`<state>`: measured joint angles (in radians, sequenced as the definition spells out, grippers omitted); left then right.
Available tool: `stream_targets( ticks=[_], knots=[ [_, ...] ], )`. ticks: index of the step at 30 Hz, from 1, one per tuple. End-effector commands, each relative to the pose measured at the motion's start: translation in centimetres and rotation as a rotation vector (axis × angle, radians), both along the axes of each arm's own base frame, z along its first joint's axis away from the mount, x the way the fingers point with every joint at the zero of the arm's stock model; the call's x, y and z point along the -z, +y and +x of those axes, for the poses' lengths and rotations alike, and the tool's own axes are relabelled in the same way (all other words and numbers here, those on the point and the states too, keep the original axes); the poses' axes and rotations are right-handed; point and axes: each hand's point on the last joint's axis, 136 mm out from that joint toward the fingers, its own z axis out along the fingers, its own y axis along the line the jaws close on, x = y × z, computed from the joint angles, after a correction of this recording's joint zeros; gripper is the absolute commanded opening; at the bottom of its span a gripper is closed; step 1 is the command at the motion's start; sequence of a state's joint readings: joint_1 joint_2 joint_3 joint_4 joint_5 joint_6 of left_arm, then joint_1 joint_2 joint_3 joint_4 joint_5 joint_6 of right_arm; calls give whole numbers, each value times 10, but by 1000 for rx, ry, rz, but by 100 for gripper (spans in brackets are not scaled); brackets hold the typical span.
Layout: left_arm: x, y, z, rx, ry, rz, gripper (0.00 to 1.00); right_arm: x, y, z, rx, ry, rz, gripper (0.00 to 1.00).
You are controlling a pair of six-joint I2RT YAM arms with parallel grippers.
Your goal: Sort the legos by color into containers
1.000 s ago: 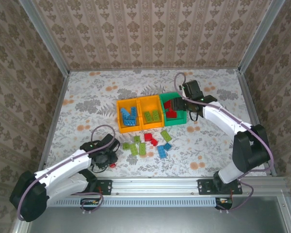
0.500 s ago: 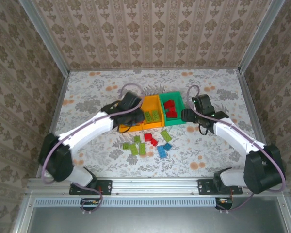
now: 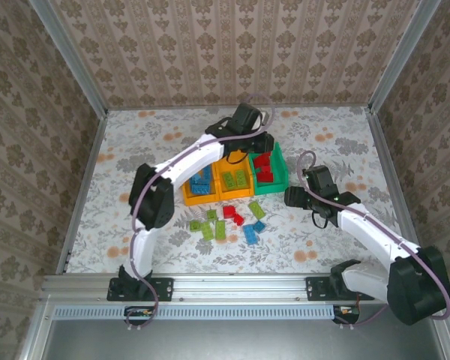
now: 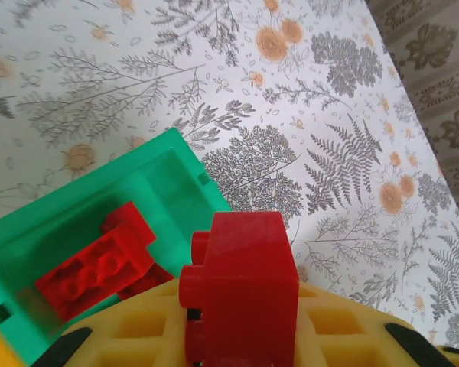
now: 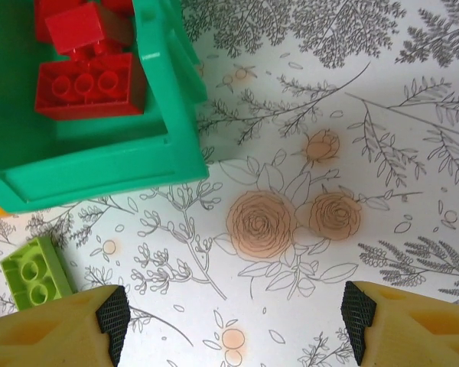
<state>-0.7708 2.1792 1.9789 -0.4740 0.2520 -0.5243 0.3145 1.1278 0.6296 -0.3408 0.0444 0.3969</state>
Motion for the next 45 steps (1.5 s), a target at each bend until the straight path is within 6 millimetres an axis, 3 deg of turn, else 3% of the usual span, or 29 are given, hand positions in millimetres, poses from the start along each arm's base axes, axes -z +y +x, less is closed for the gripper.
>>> stream_targets(
  ticks=[1, 7, 13, 18, 24, 28, 32, 45],
  knots=[
    [15, 2, -1, 39, 75, 22, 24, -5, 4, -4, -11, -10, 21, 77],
    [33, 4, 2, 4, 136, 13, 33, -8, 5, -4, -10, -17, 30, 77],
    [37, 4, 0, -3, 150, 0, 64, -7, 22, -7, -94, -14, 39, 74],
    [25, 9, -5, 3, 112, -3, 100, -6, 40, -11, -161, -7, 10, 74],
    [-3, 25, -17, -8, 14, -50, 100, -3, 75, -25, -273, 1, -15, 73],
    [-13, 44, -25, -26, -43, -43, 100, 10, 98, -39, -368, 21, -28, 71],
    [-11, 59, -36, -35, -45, -20, 100, 22, 115, -51, -433, 51, -47, 70],
    [2, 111, -49, -155, -75, 47, 100, 43, 146, -88, -379, 149, -52, 71]
  ],
)
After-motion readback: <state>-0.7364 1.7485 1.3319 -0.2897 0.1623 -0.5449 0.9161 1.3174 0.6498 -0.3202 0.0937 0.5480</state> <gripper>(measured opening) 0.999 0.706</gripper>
